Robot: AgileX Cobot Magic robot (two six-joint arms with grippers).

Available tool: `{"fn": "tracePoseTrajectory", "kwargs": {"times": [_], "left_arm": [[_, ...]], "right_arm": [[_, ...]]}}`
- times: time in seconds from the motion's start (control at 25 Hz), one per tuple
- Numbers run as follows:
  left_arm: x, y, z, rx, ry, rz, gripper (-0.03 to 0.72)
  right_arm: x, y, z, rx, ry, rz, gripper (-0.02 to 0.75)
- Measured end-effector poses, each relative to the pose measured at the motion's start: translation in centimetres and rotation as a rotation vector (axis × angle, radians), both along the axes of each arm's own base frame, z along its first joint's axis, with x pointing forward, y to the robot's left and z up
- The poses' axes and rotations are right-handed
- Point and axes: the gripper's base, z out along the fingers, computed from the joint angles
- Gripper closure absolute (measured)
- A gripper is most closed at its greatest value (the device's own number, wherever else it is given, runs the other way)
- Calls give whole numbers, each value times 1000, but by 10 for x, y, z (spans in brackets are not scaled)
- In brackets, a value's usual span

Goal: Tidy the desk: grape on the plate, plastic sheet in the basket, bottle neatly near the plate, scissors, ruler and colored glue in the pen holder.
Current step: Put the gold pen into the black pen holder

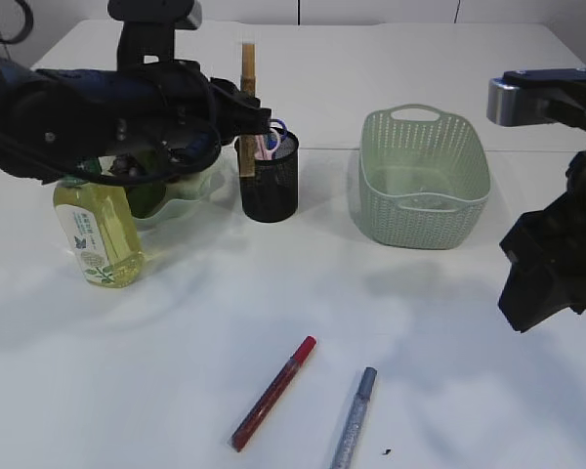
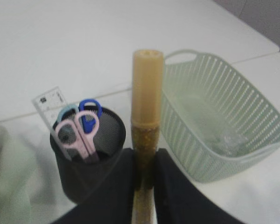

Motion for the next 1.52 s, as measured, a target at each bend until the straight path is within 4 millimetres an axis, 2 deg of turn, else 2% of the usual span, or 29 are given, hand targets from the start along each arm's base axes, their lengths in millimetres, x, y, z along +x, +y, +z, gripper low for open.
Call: {"fn": "tracePoseTrajectory", "kwargs": {"times": [0.16,0.44,0.68,1.08,1.52], "left_arm": [[18,-2,-7,-43,-72,8,603],[62,-8,-15,-71,-123,40,603],[88,-10,-33,-71,-119,65,601],[105,-18,-58,-74,-111,67,597],[113,-6,-67,-72,-109,94,594]], "right_arm": [[0,0,0,0,0,0,289],[0,0,0,0,0,0,289],[0,0,0,0,0,2,289],[0,0,0,-4,-2,2,289],[0,0,0,-4,-2,2,289]]}}
